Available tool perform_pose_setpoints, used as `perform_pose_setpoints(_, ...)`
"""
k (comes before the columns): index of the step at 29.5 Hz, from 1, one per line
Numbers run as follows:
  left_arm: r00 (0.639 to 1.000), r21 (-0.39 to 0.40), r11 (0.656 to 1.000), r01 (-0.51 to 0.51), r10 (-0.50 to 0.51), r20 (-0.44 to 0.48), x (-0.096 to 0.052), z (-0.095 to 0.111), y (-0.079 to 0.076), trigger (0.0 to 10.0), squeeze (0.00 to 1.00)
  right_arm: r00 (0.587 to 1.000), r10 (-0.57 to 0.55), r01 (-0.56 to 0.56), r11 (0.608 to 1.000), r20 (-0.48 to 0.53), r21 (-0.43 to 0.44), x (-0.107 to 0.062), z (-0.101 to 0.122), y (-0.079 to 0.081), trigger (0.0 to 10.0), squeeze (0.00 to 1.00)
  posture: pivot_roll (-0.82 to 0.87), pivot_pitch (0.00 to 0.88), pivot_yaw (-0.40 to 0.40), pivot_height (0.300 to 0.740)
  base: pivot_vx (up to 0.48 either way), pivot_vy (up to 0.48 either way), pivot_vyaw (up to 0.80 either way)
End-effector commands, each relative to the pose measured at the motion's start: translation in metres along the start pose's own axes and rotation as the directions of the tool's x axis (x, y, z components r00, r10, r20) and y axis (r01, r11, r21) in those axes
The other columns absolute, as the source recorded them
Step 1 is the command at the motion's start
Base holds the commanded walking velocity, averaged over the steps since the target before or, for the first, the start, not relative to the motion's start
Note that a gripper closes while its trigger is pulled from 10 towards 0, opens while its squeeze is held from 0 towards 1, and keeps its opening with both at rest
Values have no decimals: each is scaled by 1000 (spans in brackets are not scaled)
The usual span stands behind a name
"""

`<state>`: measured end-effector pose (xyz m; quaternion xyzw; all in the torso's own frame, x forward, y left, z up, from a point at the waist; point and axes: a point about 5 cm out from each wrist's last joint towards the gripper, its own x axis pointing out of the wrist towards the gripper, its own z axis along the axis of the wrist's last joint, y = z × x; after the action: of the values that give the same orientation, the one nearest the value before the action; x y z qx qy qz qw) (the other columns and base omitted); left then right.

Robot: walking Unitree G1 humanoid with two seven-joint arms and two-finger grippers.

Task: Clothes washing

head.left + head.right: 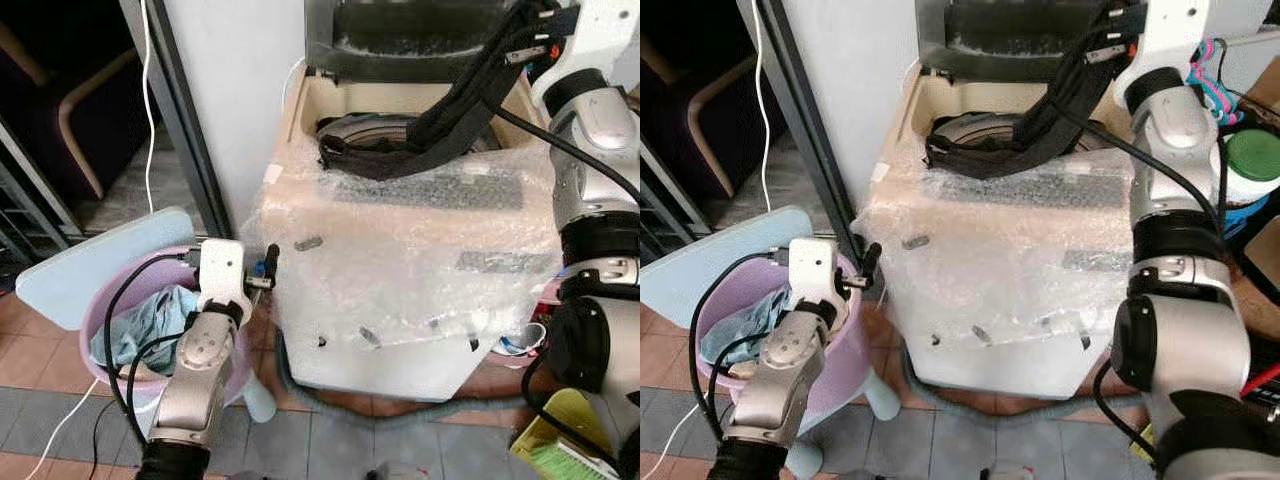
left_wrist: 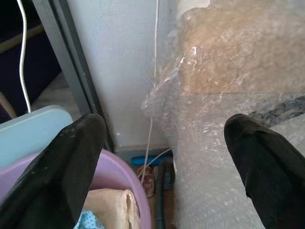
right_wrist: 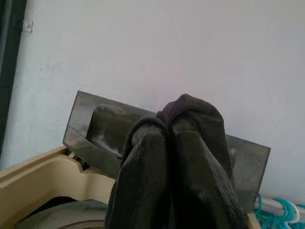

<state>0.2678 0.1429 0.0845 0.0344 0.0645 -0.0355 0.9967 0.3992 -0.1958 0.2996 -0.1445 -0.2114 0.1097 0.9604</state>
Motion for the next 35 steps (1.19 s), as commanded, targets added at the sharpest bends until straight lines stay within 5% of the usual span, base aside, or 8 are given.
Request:
perform_pose_setpoints(1,1000,4,1000,-7,7,16,0,6,4,10000,0,999,44,-43,999,26,-33,5,8,4,10000,0,-71,0,39,740,446,0,0)
perform_pose_setpoints(13,991,-7,997,-81,80,-110,-26,-18,27,10000,0,966,256,-247,953,28,-178,15,8,42,10000,0,-45,0,29,740,402,0,0)
perform_pose_setpoints(17,994,29,999,-41,44,-104,-29,-17,25,10000,0,915,357,-393,894,-187,-215,5,-27,58,10000,0,-42,0,28,740,0,0,0)
perform_pose_setpoints(20,990,37,999,-18,23,-137,-37,-21,25,10000,0,889,179,-272,947,-421,-171,-9,-64,39,10000,0,-39,0,26,740,0,0,0)
perform_pose_setpoints(22,992,37,999,-2,7,-129,-40,-19,24,10000,0,843,-167,181,983,-511,-23,-22,-77,-3,10000,0,-23,11,22,740,0,0,0)
perform_pose_setpoints(23,993,35,999,3,1,-120,-39,-16,24,10000,0,810,-256,308,951,-528,11,-28,-79,-16,10000,976,-23,11,22,740,0,0,0)
perform_pose_setpoints(26,995,35,998,-46,48,-86,-36,-5,28,10000,0,811,-311,405,910,-495,91,-32,-75,-32,10000,1000,-11,37,22,740,0,0,0)
perform_pose_setpoints(35,996,54,996,-65,69,-63,-36,1,27,10000,0,971,-86,132,970,-222,203,-29,-53,-13,10000,1000,-29,65,25,740,0,0,0)
